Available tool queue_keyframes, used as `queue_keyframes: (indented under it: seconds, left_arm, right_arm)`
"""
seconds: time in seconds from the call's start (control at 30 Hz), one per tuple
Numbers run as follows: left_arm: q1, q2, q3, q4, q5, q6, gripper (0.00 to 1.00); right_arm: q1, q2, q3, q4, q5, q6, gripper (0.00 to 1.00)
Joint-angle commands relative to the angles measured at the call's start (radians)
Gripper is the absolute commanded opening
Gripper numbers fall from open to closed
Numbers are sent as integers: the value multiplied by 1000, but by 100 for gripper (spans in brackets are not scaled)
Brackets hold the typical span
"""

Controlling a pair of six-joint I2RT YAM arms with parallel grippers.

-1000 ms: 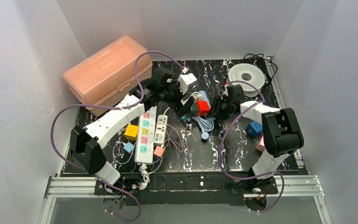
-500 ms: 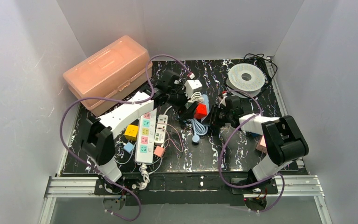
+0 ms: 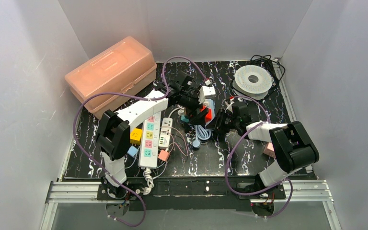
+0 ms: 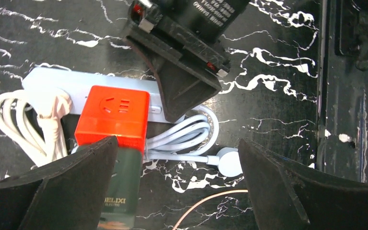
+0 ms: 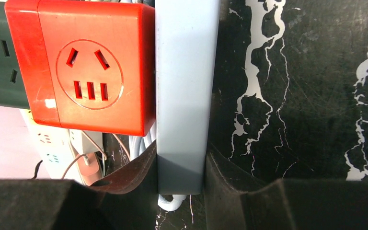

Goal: Pull the plug off the socket
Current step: Remove the plug from the socket.

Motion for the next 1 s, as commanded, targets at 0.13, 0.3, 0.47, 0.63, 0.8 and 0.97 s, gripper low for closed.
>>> queue_keyframes:
  seconds: [0.13, 0.3, 0.47, 0.63, 0.8, 0.97]
  left_arm:
    - [-8, 43, 34, -72, 105, 217, 98]
    - [-8, 87, 52, -133, 102, 382, 98]
    - [-9, 121, 39, -53, 41, 431, 98]
    - [-9, 115, 19, 27, 7, 399, 98]
    - [-11, 90, -38, 127, -48, 375, 98]
    - [-6, 62, -20, 11, -83, 332, 98]
  right_arm:
    - [44, -70, 25, 108, -17, -60, 1]
    - [59, -91, 37, 62, 2, -89, 1]
    - [78, -110, 39, 60, 5, -86, 1]
    - [100, -111, 37, 70, 5, -76, 1]
    - [111, -110, 25, 91, 10, -59, 1]
    - [113, -118, 12, 99, 21, -50, 1]
